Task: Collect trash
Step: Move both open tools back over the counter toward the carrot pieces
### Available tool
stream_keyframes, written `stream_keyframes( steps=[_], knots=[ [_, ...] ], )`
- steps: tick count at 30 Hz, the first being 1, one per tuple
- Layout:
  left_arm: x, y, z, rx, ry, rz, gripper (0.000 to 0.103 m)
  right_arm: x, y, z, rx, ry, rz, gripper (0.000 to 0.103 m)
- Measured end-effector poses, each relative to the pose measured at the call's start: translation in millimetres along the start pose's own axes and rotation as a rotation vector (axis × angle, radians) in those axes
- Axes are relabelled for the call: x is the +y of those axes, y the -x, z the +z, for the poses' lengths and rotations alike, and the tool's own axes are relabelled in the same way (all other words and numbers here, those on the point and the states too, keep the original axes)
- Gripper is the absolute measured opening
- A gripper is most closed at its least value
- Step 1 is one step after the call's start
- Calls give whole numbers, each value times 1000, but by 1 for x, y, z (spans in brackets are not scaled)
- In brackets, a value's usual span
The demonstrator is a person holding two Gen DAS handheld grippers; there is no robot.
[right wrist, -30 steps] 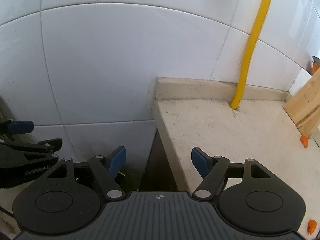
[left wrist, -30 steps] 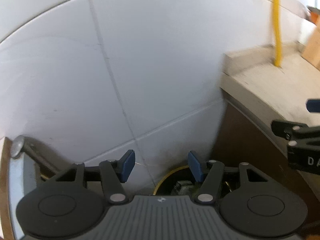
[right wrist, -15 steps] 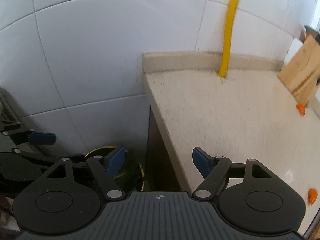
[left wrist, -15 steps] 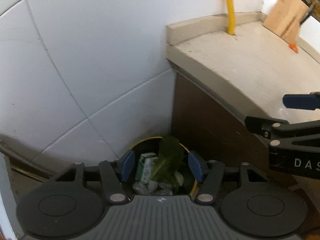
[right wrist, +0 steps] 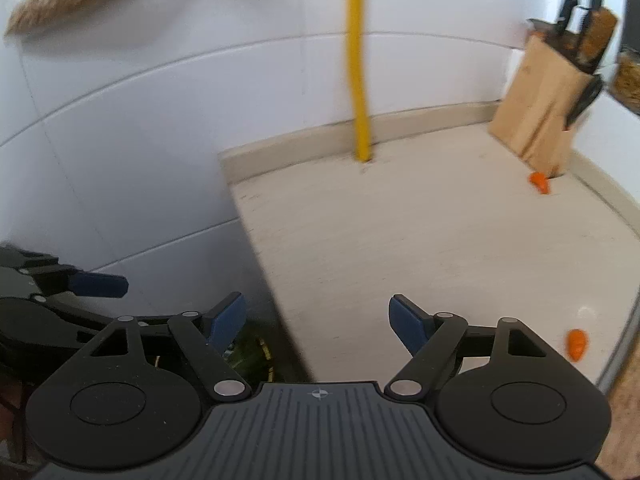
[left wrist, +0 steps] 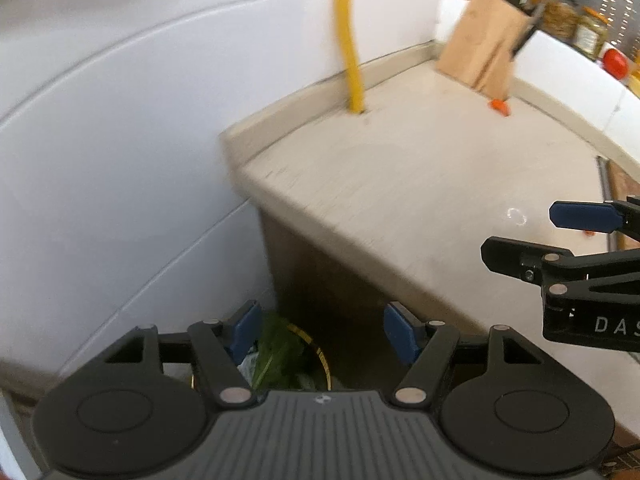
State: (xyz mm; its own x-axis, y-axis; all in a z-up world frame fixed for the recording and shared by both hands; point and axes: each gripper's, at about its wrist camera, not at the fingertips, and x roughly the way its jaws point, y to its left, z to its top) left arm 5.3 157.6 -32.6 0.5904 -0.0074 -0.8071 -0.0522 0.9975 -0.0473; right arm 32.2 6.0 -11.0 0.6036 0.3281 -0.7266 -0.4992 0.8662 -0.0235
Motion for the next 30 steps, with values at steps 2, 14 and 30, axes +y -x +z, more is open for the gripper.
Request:
stream_keyframes(
  steps=[2, 14, 30],
  knots=[
    [-12, -1, 10, -9, -19, -18, 63, -11, 5, 1, -10, -10, -15, 84],
    [-78, -28, 55, -21, -141, -82, 64, -91, 10, 1, -21, -120, -119, 85],
    [-135, -68, 88, 14, -202, -120, 64, -183, -6, -17, 42, -266, -204, 85]
  ],
)
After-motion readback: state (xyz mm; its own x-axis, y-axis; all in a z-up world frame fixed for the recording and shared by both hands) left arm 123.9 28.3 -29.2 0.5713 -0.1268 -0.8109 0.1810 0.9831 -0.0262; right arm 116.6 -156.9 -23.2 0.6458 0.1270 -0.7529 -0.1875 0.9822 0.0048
